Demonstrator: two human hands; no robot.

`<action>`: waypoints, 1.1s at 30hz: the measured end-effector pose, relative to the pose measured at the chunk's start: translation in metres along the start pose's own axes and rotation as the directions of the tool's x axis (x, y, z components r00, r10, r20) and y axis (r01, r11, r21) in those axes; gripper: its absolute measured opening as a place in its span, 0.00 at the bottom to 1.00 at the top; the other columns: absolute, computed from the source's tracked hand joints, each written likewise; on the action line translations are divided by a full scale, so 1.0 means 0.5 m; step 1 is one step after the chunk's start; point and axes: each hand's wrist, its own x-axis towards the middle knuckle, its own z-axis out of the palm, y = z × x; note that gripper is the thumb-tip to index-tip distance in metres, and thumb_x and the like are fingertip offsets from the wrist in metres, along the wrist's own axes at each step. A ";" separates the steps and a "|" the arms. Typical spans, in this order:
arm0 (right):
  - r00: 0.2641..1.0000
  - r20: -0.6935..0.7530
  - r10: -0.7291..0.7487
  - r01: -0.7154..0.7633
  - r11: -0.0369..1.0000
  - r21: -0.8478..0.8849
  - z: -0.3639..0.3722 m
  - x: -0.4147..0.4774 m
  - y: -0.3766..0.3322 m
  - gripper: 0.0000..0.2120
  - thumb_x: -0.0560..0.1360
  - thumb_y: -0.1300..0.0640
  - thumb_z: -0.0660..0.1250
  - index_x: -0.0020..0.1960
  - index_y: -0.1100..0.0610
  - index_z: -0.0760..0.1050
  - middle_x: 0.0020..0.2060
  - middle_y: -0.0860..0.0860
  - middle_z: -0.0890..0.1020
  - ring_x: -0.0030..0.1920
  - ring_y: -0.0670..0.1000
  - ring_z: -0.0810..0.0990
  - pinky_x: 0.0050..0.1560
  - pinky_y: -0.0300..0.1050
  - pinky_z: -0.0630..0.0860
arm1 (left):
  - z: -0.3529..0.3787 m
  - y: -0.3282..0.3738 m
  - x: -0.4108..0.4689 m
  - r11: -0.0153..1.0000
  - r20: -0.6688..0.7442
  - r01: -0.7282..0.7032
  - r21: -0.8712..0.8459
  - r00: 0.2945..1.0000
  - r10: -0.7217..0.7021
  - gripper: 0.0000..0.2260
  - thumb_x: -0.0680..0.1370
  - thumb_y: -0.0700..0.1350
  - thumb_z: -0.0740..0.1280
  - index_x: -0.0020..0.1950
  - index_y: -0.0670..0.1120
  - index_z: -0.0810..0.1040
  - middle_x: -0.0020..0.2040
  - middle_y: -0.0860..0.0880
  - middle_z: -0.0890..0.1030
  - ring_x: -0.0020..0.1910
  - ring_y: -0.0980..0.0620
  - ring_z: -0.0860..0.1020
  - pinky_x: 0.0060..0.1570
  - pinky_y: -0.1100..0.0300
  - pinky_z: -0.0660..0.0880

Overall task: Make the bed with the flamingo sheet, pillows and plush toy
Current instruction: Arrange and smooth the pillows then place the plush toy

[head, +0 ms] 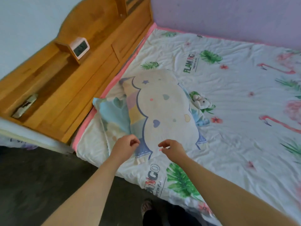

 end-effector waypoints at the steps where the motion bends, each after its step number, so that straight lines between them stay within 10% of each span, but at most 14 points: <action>1: 1.000 -0.014 0.016 -0.016 1.000 0.000 -0.003 0.008 -0.001 0.11 0.74 0.63 0.65 0.54 0.54 0.81 0.52 0.49 0.82 0.47 0.45 0.75 0.46 0.36 0.69 | -0.002 -0.001 0.020 1.000 0.003 0.002 -0.009 1.000 -0.001 0.06 0.75 0.40 0.67 0.42 0.50 0.78 0.41 0.51 0.80 0.41 0.53 0.78 0.40 0.63 0.72; 24: 0.968 -0.173 0.182 -0.201 0.975 -0.099 -0.150 0.396 -0.020 0.25 0.74 0.58 0.66 0.69 0.51 0.66 0.62 0.53 0.73 0.56 0.54 0.77 0.55 0.46 0.73 | 0.017 -0.014 0.447 0.996 0.133 0.090 -0.007 0.987 -0.088 0.05 0.74 0.38 0.67 0.48 0.45 0.78 0.45 0.48 0.79 0.45 0.49 0.77 0.48 0.59 0.71; 33: 0.937 -0.171 0.305 -0.327 0.938 -0.119 -0.155 0.461 0.016 0.30 0.74 0.57 0.65 0.74 0.54 0.59 0.66 0.55 0.69 0.62 0.57 0.74 0.61 0.54 0.72 | 0.055 -0.074 0.593 0.884 0.131 0.453 -0.114 0.889 -0.439 0.24 0.70 0.47 0.74 0.61 0.39 0.71 0.53 0.45 0.78 0.54 0.43 0.77 0.48 0.54 0.73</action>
